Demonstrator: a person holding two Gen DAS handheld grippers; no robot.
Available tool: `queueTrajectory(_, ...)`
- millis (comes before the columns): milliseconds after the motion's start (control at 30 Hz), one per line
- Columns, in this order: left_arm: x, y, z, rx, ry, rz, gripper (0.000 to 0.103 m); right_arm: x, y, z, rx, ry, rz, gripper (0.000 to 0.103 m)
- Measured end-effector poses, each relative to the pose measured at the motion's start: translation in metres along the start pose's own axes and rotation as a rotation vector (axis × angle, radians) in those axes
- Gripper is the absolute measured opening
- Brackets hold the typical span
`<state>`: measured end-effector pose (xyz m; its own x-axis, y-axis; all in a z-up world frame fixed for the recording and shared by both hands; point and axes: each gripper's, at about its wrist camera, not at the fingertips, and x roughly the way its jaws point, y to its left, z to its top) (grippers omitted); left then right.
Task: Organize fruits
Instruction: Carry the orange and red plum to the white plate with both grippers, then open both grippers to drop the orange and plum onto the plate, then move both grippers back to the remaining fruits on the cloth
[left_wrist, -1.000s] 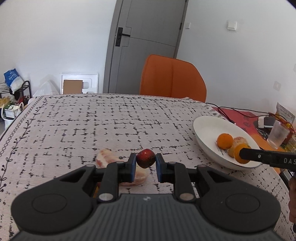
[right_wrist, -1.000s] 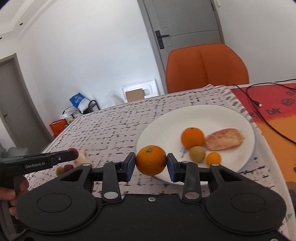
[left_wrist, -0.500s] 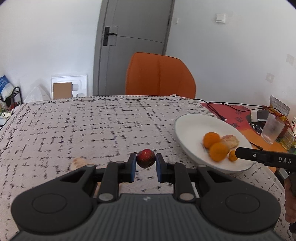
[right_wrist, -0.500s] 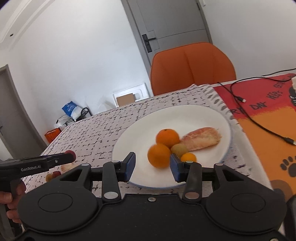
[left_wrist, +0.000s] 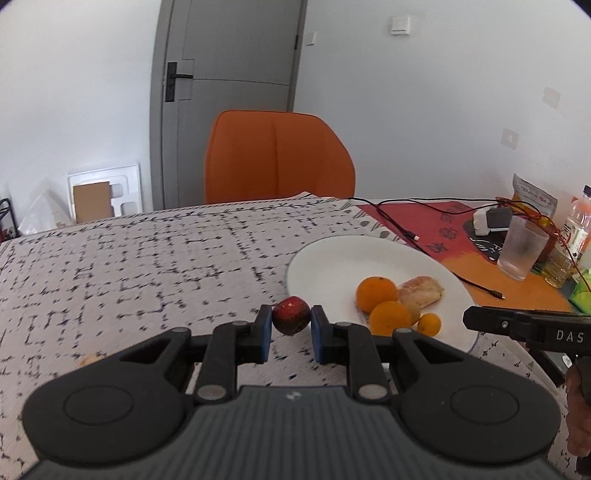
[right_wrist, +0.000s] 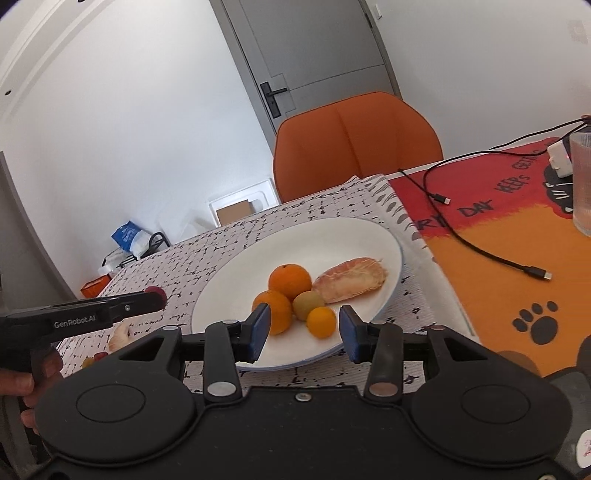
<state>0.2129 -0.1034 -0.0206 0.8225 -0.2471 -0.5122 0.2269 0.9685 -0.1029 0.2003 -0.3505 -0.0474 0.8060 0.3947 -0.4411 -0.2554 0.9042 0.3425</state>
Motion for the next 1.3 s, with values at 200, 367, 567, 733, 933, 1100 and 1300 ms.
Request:
queueTrajectory(200, 0.016, -0.015, 0.008, 0.031, 0.015, -0.019, 0.021, -0.004, -0.006, 0.000, 0.009, -0.007, -0.005, 0.043)
queueTrajectory(367, 0.023, -0.022, 0.012, 0.022, 0.010, -0.007, 0.022, -0.004, -0.007, 0.000, 0.008, -0.003, -0.010, 0.043)
queueTrajectory(567, 0.023, -0.015, 0.013, 0.003, 0.026, 0.015, 0.026, -0.004, -0.008, 0.000, 0.012, 0.001, -0.016, 0.045)
queueTrajectory(733, 0.013, -0.002, 0.007, -0.008, 0.033, 0.049, 0.044, -0.004, -0.003, -0.001, 0.007, 0.001, -0.012, 0.048)
queueTrajectory(933, -0.006, 0.016, 0.002, -0.024, 0.019, 0.101, 0.058, -0.002, 0.007, -0.001, -0.011, 0.004, 0.002, 0.057)
queueTrajectory(1100, -0.021, 0.031, -0.003, -0.042, 0.018, 0.131, 0.066, 0.000, 0.019, -0.002, -0.026, 0.004, 0.007, 0.062)
queueTrajectory(1300, -0.042, 0.046, -0.010, -0.067, -0.010, 0.145, 0.083, 0.003, 0.036, -0.005, -0.058, 0.002, 0.011, 0.078)
